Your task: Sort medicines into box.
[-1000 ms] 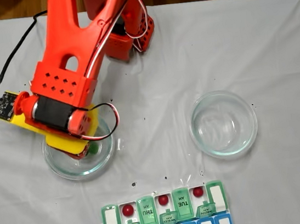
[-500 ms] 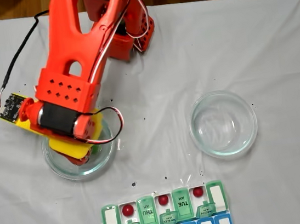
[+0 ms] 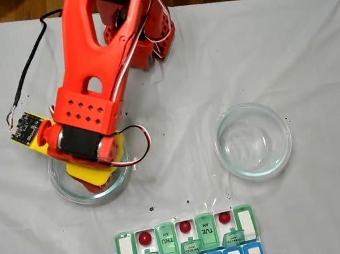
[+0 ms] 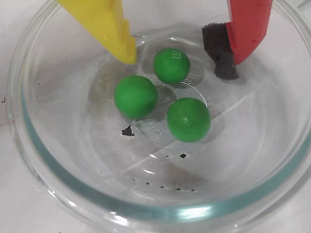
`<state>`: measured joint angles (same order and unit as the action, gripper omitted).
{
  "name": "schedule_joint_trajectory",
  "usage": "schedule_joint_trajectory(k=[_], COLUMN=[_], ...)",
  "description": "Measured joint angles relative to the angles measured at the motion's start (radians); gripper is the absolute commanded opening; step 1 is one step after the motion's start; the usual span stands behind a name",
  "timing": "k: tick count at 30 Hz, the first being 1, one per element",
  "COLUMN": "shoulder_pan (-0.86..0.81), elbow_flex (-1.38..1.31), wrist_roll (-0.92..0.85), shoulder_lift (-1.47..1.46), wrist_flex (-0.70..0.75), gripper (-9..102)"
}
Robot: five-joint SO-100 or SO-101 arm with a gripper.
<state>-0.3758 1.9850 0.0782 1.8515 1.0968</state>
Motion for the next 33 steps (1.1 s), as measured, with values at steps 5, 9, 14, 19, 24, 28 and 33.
schedule_joint_trajectory(k=[5,9,14,19,24,28,33], shoulder_pan=[0.000,0.000,0.000,0.000,0.000,0.000,-0.008], elbow_flex=[0.011,0.038,0.046,0.046,0.046,0.046,0.046], wrist_roll=[0.000,-0.002,-0.018,-0.029,-0.032,-0.048,-0.063], shoulder_lift=[0.000,0.000,0.002,0.002,0.002,0.002,0.002], wrist_flex=[-0.015,-0.048,-0.057,-0.057,-0.051,-0.026,-0.009], gripper=[21,21,20,19,19,19,19])
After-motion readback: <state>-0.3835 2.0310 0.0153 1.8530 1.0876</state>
